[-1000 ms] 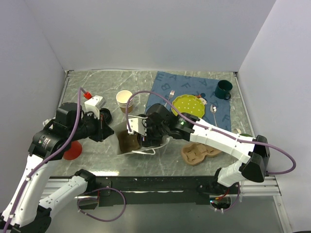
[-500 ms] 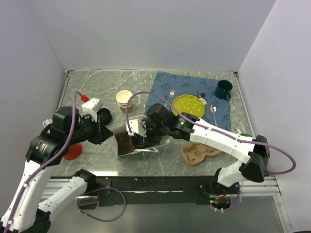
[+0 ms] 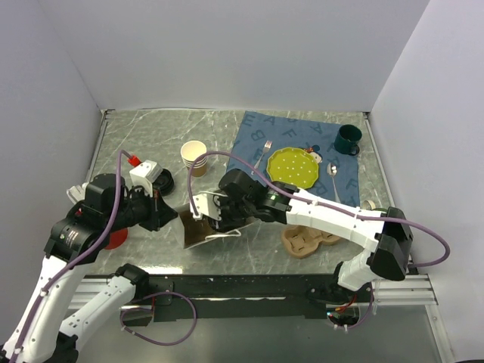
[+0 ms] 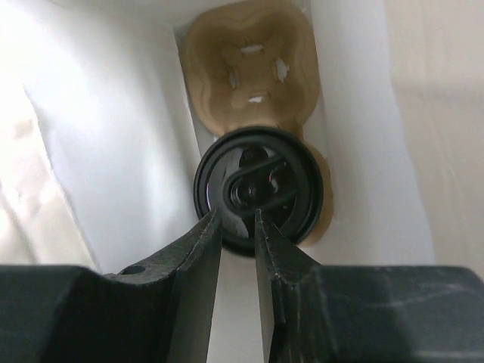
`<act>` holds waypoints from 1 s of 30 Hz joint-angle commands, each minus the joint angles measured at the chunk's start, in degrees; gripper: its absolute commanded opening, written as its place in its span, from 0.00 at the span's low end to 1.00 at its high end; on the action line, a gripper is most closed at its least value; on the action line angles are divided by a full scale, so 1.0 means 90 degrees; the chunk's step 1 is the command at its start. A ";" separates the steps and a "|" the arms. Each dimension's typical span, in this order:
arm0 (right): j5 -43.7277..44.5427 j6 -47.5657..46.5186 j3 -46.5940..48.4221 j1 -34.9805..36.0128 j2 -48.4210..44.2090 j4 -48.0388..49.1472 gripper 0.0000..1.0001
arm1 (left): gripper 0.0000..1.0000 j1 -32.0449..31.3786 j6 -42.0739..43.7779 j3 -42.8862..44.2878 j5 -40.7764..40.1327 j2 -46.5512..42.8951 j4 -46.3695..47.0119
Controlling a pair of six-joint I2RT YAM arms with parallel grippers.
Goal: Pack the takeout coffee
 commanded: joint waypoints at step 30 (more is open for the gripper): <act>0.1668 0.0016 -0.1312 -0.0343 -0.0112 0.1411 0.28 | 0.01 0.0012 0.0341 0.0461 -0.0016 0.0115 0.0087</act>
